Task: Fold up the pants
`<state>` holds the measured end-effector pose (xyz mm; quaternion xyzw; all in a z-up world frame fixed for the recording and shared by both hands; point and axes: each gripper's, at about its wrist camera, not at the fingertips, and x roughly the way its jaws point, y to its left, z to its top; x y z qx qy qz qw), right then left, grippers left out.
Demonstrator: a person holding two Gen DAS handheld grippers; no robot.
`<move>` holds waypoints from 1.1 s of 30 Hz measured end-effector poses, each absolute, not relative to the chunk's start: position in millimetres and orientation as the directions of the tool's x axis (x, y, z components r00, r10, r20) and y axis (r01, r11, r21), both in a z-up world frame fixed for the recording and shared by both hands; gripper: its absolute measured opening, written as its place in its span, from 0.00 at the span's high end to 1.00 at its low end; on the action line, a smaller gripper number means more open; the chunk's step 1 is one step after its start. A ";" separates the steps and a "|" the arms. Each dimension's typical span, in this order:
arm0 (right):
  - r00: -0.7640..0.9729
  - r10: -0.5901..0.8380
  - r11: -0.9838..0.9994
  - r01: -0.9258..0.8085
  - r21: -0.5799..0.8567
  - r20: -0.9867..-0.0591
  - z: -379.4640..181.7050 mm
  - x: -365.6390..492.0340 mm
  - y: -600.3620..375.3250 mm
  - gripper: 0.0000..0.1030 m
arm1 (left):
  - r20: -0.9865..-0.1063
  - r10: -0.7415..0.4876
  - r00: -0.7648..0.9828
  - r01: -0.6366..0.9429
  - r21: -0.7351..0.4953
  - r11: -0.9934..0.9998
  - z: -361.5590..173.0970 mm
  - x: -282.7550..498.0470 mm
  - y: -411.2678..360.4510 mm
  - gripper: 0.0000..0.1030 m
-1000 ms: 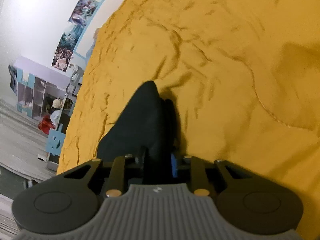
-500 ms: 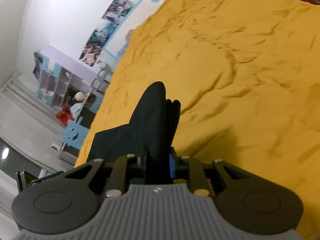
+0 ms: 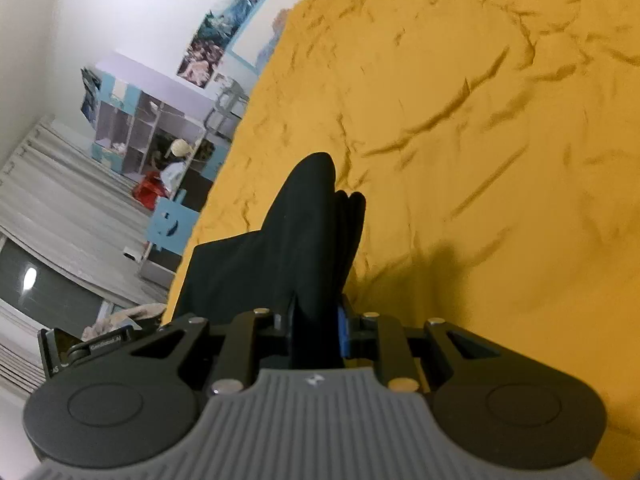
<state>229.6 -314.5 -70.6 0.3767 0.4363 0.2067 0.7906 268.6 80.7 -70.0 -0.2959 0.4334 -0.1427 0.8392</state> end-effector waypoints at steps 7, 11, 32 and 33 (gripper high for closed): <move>0.512 0.625 0.657 0.062 0.751 -0.589 -100.0 247.7 -310.3 0.85 | -0.652 -0.516 0.556 -0.084 -0.661 0.745 -120.7 287.2 93.9 0.82; 0.495 0.614 0.669 0.089 0.738 -0.615 -120.8 257.7 -309.5 0.85 | -0.672 -0.512 0.535 -0.109 -0.655 0.747 -142.1 293.9 97.0 0.81; 0.662 0.349 0.934 -0.304 0.188 -0.663 -51.9 194.3 -245.4 0.60 | -0.687 -0.264 0.677 0.099 -0.271 0.958 -62.6 201.9 45.6 0.44; 0.668 0.351 0.931 -0.324 0.168 -0.656 -50.6 187.3 -238.4 0.60 | -0.682 -0.268 0.681 0.123 -0.254 0.959 -60.6 193.8 37.2 0.44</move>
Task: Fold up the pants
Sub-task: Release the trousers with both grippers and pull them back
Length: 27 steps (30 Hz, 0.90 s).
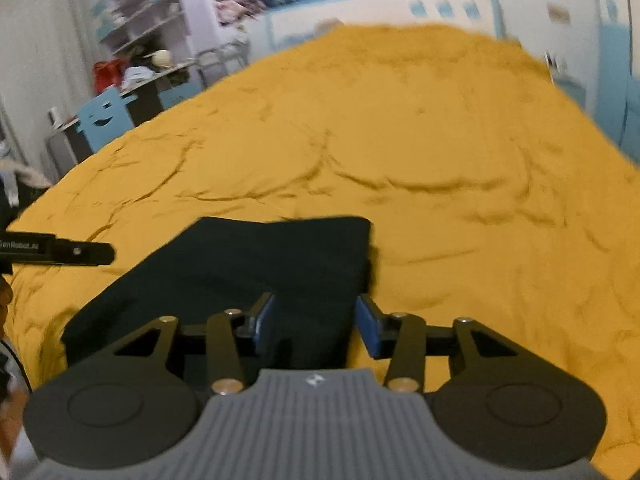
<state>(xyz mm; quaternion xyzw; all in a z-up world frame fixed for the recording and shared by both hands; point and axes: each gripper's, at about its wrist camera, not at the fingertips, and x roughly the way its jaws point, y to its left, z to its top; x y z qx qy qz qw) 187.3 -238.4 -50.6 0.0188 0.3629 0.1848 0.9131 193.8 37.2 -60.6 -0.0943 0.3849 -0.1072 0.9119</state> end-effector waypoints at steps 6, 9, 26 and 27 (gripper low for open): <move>0.663 0.294 0.927 -0.372 0.038 -0.688 -66.7 161.1 -210.3 0.61 | -0.729 -0.211 0.651 0.137 -0.161 0.977 -78.1 162.0 7.2 0.44; 0.662 0.274 0.924 -0.382 0.001 -0.698 -80.5 152.9 -206.7 0.61 | -0.759 -0.202 0.619 0.122 -0.160 0.979 -94.6 153.0 4.9 0.45; 0.730 0.279 0.923 -0.382 -0.035 -0.624 -56.0 133.9 -214.0 0.36 | -0.640 -0.091 0.763 0.130 0.013 0.991 -56.8 128.5 -6.7 0.44; 0.743 0.283 0.927 -0.373 -0.025 -0.606 -44.7 132.8 -216.7 0.29 | -0.613 -0.082 0.786 0.121 0.022 0.992 -43.5 125.6 -6.9 0.42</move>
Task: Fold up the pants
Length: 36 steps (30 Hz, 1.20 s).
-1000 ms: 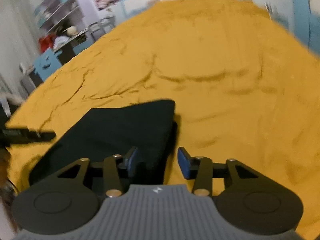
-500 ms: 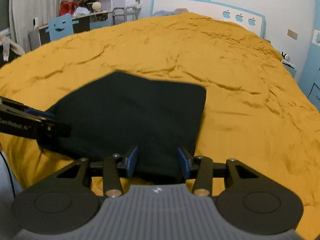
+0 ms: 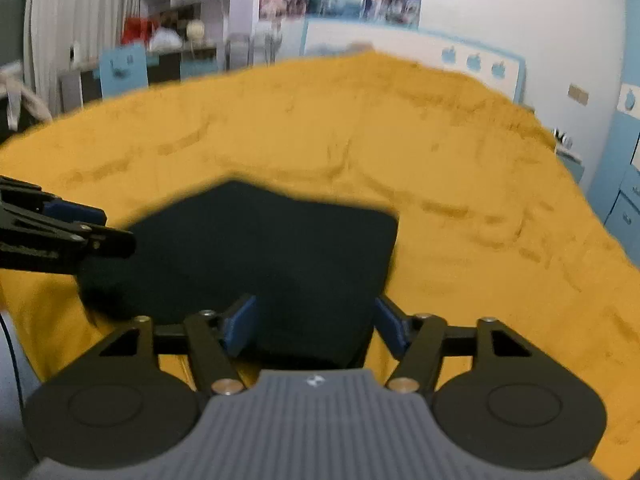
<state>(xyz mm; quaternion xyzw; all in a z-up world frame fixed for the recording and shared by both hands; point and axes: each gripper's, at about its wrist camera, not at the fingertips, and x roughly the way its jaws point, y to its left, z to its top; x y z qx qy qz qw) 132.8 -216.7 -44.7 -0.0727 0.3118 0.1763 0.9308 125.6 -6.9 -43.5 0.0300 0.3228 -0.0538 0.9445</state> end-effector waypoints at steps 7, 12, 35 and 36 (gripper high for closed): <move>0.888 0.247 0.968 -0.248 0.048 -0.389 32.7 100.6 -234.8 0.20 | -0.348 0.011 0.938 0.009 0.056 0.998 34.8 85.9 -10.1 0.23; 0.911 0.228 0.972 -0.191 0.137 -0.345 48.4 67.5 -237.0 0.20 | -0.243 0.001 0.970 0.002 0.009 1.000 50.2 53.8 -15.8 0.04; 0.758 0.165 0.983 -0.175 0.047 -0.631 -24.5 4.1 -208.5 0.20 | -0.596 0.036 0.802 -0.045 0.000 0.999 -20.4 32.8 -12.8 0.00; 0.754 0.165 0.983 -0.180 0.041 -0.636 -25.6 4.7 -208.1 0.20 | -0.603 0.035 0.797 -0.042 0.002 0.999 -22.2 31.5 -12.7 0.00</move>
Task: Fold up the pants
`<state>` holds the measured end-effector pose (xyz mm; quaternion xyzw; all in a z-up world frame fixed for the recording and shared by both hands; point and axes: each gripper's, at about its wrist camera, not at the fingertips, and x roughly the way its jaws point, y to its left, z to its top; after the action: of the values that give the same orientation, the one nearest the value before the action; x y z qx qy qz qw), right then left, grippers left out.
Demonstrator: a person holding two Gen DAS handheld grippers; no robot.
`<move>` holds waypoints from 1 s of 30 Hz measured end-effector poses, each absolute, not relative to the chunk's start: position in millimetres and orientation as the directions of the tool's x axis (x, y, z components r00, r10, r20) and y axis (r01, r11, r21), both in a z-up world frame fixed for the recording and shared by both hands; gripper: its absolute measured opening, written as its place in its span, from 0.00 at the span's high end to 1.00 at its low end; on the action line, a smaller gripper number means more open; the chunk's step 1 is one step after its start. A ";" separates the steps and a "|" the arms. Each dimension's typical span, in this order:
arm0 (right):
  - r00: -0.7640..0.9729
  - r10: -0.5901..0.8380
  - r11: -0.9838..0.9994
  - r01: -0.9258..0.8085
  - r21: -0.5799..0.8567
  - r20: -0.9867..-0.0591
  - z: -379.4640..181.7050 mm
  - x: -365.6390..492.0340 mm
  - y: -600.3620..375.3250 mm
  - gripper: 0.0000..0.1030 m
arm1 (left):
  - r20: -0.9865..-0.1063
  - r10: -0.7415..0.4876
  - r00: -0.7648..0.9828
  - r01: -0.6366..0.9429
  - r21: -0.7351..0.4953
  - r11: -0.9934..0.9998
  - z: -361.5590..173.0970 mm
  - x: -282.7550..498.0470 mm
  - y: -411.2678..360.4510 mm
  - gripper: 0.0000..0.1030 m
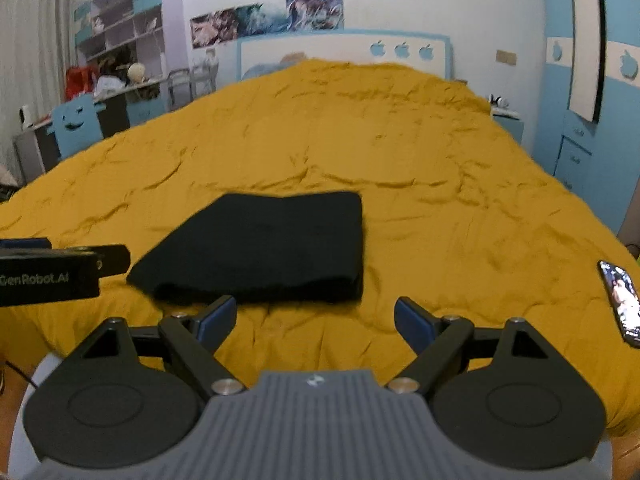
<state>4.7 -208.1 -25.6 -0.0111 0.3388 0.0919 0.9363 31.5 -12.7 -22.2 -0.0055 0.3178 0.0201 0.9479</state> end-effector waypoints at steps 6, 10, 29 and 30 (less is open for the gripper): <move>0.737 0.177 0.978 -0.205 0.033 -0.652 -27.9 6.8 -202.9 0.20 | -0.635 0.032 0.772 -0.040 0.003 0.999 -27.8 27.1 -14.7 0.00; 0.737 0.183 0.976 -0.214 0.031 -0.650 -25.4 6.6 -199.9 0.20 | -0.633 0.036 0.774 -0.043 0.005 0.999 -27.2 25.8 -15.5 0.00; 0.737 0.180 0.978 -0.206 0.037 -0.652 -25.4 6.1 -198.2 0.20 | -0.637 0.049 0.769 -0.047 0.021 0.999 -28.0 25.9 -19.6 0.00; 0.738 0.178 0.978 -0.204 0.036 -0.651 -25.4 6.0 -198.2 0.20 | -0.638 0.049 0.769 -0.046 0.021 0.999 -28.1 26.0 -19.9 0.00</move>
<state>6.0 -198.2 -25.4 -0.0190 0.3473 0.1024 0.9319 26.0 -19.9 -28.1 0.0021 0.3391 0.0252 0.9404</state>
